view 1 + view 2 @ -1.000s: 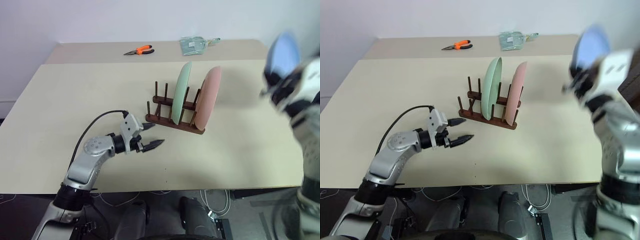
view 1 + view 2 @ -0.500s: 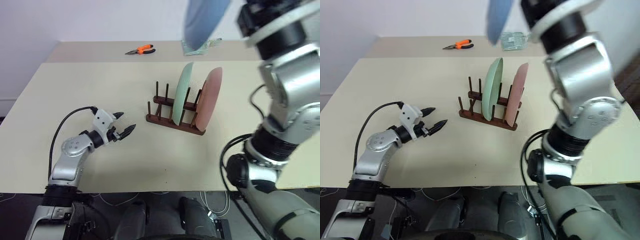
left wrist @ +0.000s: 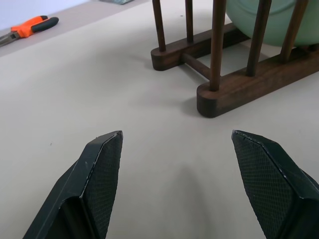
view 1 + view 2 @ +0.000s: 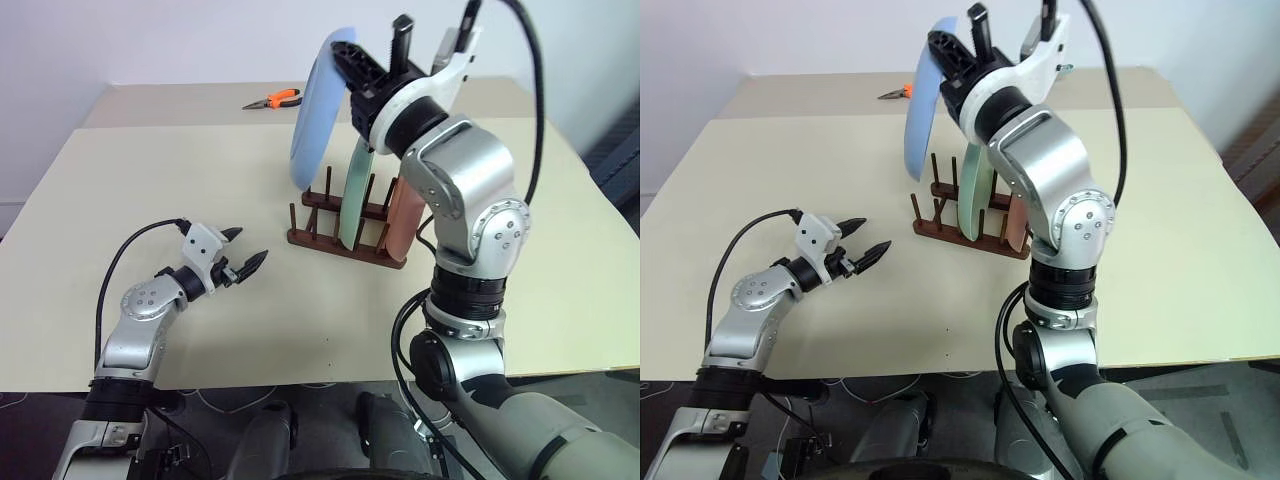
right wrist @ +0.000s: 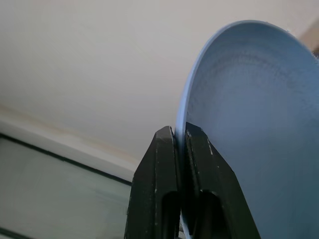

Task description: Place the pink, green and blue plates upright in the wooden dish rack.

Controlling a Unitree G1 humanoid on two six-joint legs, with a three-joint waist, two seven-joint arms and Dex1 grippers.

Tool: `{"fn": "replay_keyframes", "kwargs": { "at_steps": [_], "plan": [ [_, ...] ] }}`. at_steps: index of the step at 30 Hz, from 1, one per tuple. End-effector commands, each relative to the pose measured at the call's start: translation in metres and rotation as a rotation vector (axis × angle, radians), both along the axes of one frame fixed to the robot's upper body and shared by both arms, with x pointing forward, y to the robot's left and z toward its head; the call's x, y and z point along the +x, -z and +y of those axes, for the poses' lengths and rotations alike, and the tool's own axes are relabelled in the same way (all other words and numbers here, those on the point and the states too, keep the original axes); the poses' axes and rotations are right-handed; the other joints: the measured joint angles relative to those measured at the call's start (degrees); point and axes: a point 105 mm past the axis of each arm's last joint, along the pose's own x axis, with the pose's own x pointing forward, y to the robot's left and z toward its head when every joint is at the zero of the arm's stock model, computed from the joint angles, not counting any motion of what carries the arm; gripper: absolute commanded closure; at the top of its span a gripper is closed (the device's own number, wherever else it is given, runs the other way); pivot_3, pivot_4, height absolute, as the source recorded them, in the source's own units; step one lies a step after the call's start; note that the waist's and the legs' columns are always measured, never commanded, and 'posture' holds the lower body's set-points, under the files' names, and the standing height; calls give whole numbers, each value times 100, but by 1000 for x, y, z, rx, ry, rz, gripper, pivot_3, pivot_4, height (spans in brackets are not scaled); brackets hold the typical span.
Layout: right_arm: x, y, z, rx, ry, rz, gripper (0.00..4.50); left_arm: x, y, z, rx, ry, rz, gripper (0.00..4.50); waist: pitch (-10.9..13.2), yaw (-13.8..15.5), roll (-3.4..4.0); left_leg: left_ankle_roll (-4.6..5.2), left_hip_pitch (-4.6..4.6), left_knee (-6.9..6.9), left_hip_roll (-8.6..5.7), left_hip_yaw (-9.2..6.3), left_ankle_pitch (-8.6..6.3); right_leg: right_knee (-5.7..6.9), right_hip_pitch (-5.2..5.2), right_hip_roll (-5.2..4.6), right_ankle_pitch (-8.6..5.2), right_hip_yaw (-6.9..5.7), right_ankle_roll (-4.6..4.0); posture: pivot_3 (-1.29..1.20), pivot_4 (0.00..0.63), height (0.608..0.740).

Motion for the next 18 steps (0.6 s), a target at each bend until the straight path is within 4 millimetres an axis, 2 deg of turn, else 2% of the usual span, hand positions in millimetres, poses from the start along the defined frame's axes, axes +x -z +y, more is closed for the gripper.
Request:
{"fn": "replay_keyframes", "kwargs": {
  "at_steps": [1, 8, 12, 18],
  "plan": [
    [-3, -8, 4, -7, 8, -17, 4459, -1, -12, -1, -5, 6, -46, 919, 0, 5, 0, 0, 0, 0, 0, 0, 0, 0, 0, 0, 0, 0, 0, 0, 150, 740],
    [7, -1, 7, -45, 59, 25, 4459, 0, -12, -3, -7, 14, -45, 919, 0, -1, 0, 0, 0, 0, 0, 1, 0, 1, -1, 1, 0, 0, 0, 0, 150, 740],
    [9, 2, -4, -48, 89, 41, 4459, 0, -12, -5, -7, 20, -42, 919, 0, -1, 0, 0, 0, 0, 0, 1, 0, 2, -2, 1, 0, 0, 0, 0, 150, 740],
    [15, 7, -4, -63, 107, 73, 4459, 0, -12, -7, -10, 25, -41, 919, 0, -1, 0, 0, 0, 0, 0, 2, 0, 1, -1, 1, 0, 1, 0, 0, 150, 740]
  ]
}}
